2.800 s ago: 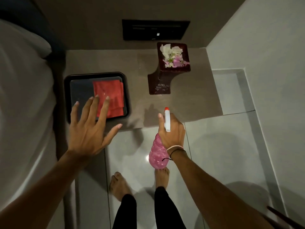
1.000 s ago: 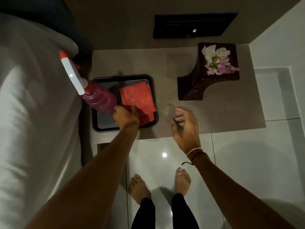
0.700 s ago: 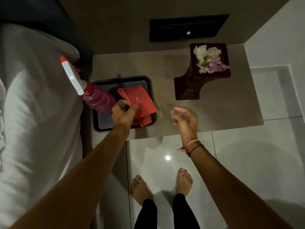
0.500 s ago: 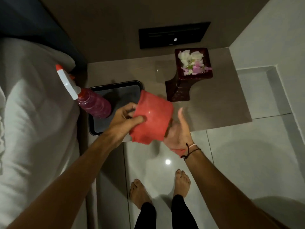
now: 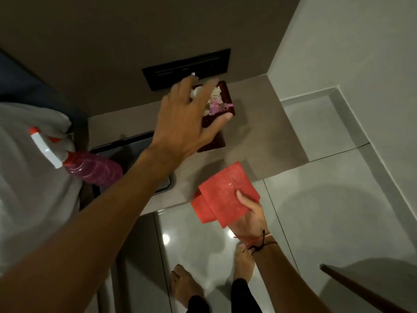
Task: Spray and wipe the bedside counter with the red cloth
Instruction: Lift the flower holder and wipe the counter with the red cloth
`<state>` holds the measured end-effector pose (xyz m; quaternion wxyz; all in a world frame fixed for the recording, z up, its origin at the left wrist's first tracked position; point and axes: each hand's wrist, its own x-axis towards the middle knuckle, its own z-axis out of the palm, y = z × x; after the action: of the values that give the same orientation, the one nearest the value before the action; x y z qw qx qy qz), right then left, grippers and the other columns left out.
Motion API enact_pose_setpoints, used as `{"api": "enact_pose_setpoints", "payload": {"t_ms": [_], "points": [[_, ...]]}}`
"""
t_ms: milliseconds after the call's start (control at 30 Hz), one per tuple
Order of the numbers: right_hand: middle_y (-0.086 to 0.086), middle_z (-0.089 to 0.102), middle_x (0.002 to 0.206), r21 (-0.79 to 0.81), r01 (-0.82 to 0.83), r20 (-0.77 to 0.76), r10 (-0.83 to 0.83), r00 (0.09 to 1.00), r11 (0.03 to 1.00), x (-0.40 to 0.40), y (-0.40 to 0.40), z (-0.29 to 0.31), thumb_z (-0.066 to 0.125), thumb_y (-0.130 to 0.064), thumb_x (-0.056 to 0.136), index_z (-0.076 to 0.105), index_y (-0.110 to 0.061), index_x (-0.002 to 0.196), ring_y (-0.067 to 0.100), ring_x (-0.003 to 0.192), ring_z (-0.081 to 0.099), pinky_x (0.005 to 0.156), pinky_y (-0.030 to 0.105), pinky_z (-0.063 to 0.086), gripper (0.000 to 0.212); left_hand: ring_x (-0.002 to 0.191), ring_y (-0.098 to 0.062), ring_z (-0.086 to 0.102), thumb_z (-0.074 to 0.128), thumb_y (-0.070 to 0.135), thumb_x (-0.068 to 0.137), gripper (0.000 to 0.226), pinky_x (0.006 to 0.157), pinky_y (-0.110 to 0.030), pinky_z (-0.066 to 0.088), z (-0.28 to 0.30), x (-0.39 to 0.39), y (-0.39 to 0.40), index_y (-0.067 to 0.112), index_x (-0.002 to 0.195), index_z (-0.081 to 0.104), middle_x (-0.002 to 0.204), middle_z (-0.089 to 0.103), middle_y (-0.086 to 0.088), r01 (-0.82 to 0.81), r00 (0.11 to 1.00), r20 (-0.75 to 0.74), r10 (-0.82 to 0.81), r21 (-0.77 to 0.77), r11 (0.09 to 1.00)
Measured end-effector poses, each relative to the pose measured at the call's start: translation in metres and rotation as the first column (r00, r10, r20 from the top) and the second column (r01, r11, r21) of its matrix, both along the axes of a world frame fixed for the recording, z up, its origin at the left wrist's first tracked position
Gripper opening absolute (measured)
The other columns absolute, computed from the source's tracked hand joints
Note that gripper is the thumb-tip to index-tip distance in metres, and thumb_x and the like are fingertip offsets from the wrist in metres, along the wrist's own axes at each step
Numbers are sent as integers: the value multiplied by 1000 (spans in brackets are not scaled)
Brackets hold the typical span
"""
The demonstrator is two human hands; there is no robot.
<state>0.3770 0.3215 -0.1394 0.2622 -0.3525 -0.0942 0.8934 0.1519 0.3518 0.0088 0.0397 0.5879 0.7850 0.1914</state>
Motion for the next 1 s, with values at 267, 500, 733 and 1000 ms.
{"api": "enact_pose_setpoints", "payload": {"t_ms": [267,500,733,1000], "points": [[28,61,137,-27,-1,44,2,999,1000,27,22,-11,56,-12,98,62,-4,132,50,127,57,101,61,50,36,156,-45,13,29,84,87,92,124,-67,14,-38,-24,82,40,163,2,169,13,-24,144,948,-187,-258,-472,870],[31,59,135,62,216,161,-223,961,975,-25,48,16,53,-12,97,48,4,141,51,123,59,104,68,45,47,138,-47,38,15,89,79,86,111,-63,33,-32,-71,127,51,156,16,153,36,-23,203,956,-77,-284,-527,825],[13,29,164,937,-192,349,-737,579,293,-133,79,38,48,-15,89,33,-15,154,19,154,26,125,35,24,67,132,-43,43,23,93,78,77,107,-58,35,-36,-103,153,59,148,24,140,44,-17,264,963,92,-255,-527,808],[23,9,166,184,-974,642,-734,223,-135,-141,77,-77,43,-42,97,11,-23,161,41,154,13,122,59,22,74,139,-41,37,30,87,82,77,112,-62,28,-42,-104,154,55,151,27,148,41,-18,276,961,137,-239,-495,824]]}}
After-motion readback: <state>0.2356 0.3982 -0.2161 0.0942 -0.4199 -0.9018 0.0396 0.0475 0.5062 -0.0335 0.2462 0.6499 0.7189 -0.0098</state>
